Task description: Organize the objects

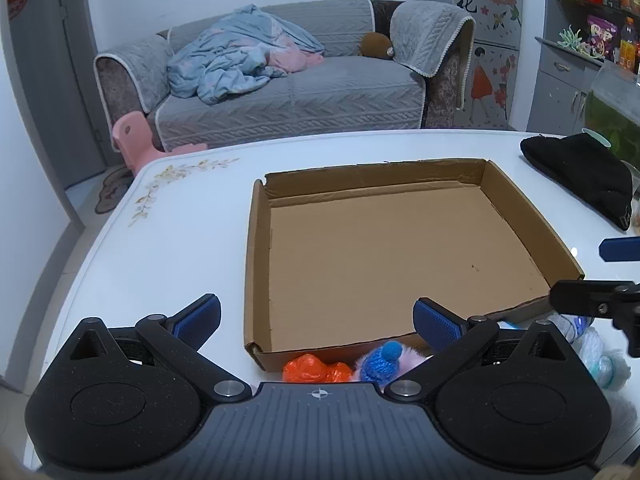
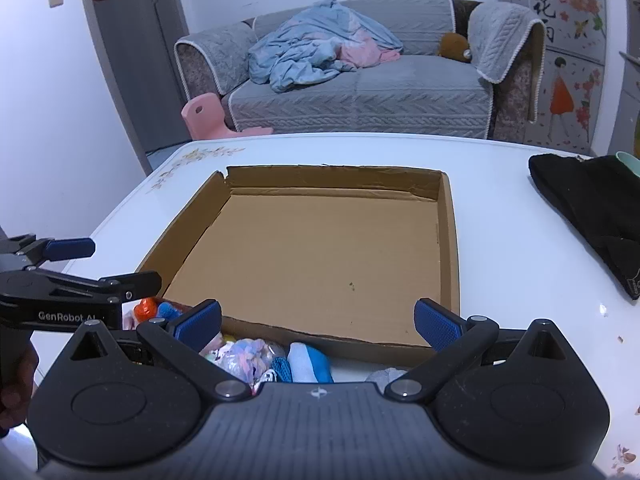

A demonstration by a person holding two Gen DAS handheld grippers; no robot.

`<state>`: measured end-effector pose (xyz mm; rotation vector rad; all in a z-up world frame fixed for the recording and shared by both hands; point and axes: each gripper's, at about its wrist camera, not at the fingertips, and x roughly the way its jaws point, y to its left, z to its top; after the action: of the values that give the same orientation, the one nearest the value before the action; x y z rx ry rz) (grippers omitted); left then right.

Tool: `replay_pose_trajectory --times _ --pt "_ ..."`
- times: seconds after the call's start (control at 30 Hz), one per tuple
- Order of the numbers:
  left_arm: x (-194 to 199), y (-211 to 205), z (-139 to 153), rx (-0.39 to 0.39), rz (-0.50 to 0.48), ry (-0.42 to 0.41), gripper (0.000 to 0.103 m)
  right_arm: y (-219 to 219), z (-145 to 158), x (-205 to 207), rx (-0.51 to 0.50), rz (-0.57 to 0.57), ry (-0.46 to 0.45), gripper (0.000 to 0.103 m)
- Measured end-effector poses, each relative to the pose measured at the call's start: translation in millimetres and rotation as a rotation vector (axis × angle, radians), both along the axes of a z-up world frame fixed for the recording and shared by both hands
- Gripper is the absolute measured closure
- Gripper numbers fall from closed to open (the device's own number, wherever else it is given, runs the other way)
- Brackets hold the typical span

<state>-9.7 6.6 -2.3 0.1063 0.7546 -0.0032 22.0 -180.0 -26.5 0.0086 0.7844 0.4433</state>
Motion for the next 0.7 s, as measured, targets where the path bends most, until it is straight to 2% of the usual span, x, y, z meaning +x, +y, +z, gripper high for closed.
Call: replay_pose_trajectory --times 0.2,0.37,0.53,0.6,0.7 --pt "-14.1 12.4 -0.1 0.000 0.012 -0.007 0.001 -9.2 2.4 -4.5 -0.004 -0.007 -0.004 0.001" --pt "-53.5 28.2 1.4 0.023 -0.004 -0.076 0.001 -24.6 5.3 -30.2 0.000 0.051 -0.064 0.001" --pt "-97.6 39.0 -21.5 0.091 -0.026 -0.127 0.001 -50.9 -25.4 -78.0 0.011 0.093 -0.136 0.001" --pt "-109.5 43.3 -31.1 0.092 -0.032 -0.134 0.001 -53.8 -42.2 -98.9 -0.033 0.103 -0.174 0.001" --pt "-119.2 49.0 -43.4 0.054 -0.064 -0.126 0.001 -52.4 -60.9 -121.7 -0.134 0.116 -0.257 0.001"
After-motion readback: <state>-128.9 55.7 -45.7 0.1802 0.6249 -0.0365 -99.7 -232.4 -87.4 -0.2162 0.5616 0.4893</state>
